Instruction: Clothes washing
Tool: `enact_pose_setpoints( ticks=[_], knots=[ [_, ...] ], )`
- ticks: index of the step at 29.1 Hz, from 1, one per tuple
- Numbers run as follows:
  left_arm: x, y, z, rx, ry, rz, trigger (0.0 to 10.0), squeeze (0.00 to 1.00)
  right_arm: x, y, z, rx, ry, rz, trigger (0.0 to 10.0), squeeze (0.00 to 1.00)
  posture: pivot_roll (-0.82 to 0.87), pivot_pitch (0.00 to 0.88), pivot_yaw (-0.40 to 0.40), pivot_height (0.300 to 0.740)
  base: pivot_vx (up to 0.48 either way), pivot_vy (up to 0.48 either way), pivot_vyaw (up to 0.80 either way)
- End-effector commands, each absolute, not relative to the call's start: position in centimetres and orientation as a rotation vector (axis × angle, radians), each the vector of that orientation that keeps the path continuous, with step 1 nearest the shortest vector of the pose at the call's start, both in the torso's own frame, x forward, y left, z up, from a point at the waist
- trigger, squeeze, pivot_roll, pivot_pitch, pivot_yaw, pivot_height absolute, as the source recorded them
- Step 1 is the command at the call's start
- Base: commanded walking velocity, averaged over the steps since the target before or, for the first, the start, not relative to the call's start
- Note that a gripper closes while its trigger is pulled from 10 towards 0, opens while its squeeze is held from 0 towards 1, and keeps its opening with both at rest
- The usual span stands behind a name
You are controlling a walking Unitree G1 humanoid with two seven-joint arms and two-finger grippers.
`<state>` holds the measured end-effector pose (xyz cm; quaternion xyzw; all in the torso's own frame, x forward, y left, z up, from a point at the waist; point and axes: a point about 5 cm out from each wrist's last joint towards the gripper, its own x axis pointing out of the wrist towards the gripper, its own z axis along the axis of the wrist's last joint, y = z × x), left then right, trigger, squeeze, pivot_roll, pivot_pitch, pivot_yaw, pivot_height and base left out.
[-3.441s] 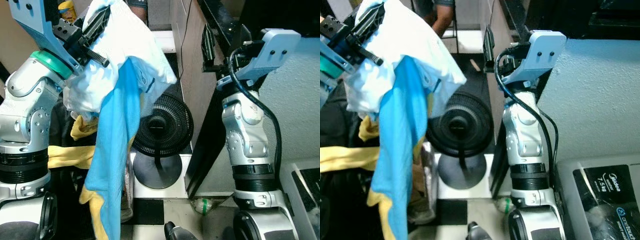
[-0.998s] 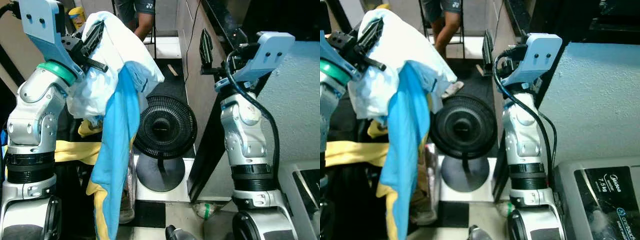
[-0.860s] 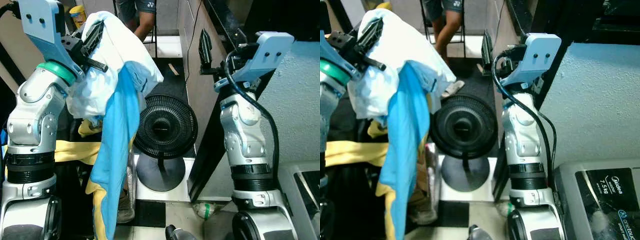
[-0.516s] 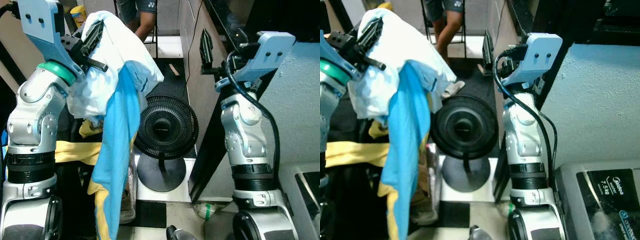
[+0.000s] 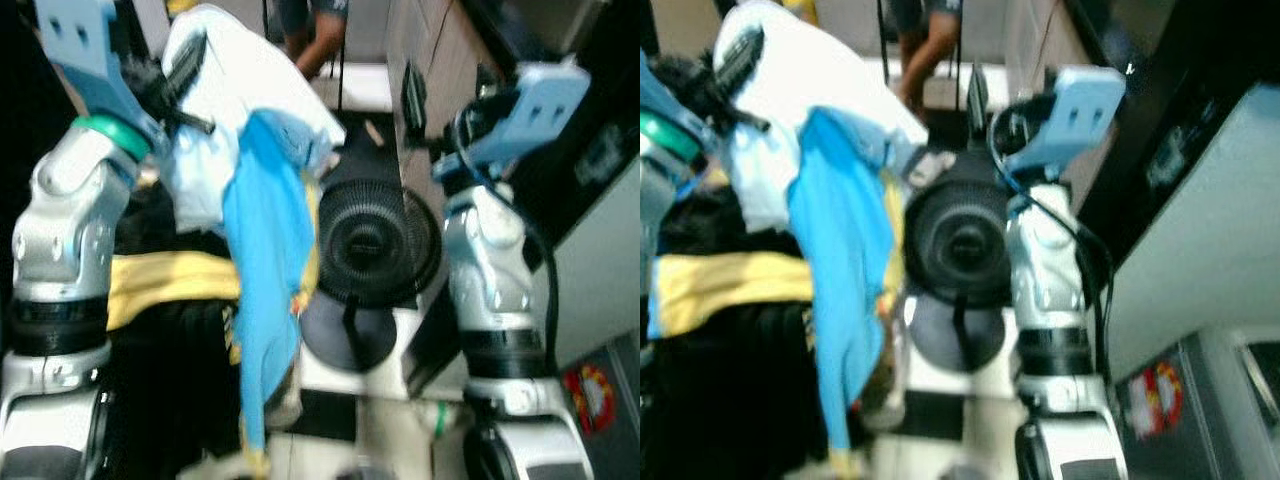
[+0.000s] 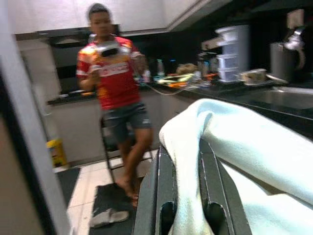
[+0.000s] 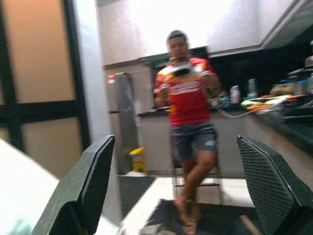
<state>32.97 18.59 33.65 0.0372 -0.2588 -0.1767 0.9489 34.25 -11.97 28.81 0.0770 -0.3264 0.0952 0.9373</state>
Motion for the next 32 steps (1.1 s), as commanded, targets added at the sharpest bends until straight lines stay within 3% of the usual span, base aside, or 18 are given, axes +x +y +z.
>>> enact_pose_setpoints(
  ticks=[1,18,29,32],
  knots=[
    [32.53,18.80,34.32,0.081,-0.574,-0.347,10.0,0.00,34.25,-12.11,28.87,0.151,-0.670,0.195,10.0,0.00,0.08,0.000,0.061,0.740,0.000,0.000,0.00],
    [32.51,18.70,34.19,0.075,-0.571,-0.356,10.0,0.00,34.30,-12.13,29.04,0.167,-0.668,0.202,10.0,0.00,0.08,0.000,0.057,0.740,0.000,0.000,0.00],
    [32.39,18.69,34.30,0.069,-0.572,-0.367,10.0,0.00,34.14,-12.15,29.47,0.171,-0.682,0.196,10.0,0.00,0.09,0.007,0.061,0.740,0.000,0.000,-0.80],
    [32.40,18.73,34.33,0.069,-0.570,-0.367,10.0,0.00,34.18,-12.08,29.45,0.170,-0.676,0.199,10.0,0.00,0.09,0.010,0.062,0.740,0.000,0.000,0.00]
  ],
)
